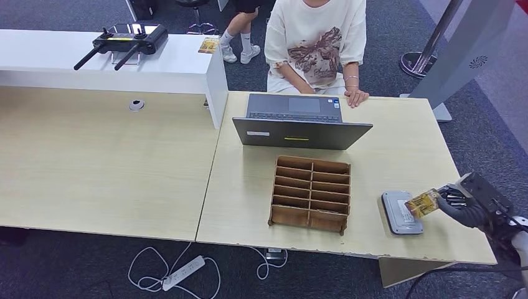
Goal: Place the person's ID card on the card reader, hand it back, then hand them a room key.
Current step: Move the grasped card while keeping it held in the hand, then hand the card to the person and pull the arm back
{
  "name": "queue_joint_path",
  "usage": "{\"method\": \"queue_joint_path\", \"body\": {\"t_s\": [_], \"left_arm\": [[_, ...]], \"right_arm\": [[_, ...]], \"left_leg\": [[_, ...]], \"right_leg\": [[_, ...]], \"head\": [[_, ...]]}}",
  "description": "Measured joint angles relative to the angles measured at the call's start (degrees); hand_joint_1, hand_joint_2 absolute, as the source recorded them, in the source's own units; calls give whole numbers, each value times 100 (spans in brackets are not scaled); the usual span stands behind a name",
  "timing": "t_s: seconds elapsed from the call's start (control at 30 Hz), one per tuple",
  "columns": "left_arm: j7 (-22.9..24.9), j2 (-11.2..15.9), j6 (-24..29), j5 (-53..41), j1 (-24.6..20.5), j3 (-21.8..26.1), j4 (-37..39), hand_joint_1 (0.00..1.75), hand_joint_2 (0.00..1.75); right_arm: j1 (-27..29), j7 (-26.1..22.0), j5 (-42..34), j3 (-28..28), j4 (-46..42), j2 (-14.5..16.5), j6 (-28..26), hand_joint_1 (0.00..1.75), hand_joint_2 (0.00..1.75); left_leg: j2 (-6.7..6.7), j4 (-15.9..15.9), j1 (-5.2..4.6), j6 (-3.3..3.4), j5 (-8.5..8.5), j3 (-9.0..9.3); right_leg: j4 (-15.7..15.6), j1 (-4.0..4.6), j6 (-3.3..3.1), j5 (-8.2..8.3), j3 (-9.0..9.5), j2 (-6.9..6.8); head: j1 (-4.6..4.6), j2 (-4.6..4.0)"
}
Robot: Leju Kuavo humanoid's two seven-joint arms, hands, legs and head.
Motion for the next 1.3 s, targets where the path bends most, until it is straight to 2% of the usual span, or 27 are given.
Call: {"method": "queue_joint_path", "body": {"t_s": [0.3,0.77,1.3], "left_arm": [[0,1,-25,-3,0,0,0,0,0],[39,1,-62,-106,-17,0,0,0,0],[55,1,-61,-121,-26,0,0,0,0]], "right_arm": [[101,66,36,64,-78,84,-29,175,175],[248,189,156,169,-128,395,-220,175,175],[248,320,334,230,-132,534,-462,175,175]], "left_leg": [[0,0,0,0,0,0],[1,0,0,0,0,1],[1,0,0,0,0,1]], "right_leg": [[0,0,0,0,0,0],[0,0,0,0,0,1],[0,0,0,0,0,1]], "head": [[1,0],[1,0],[0,0]]}}
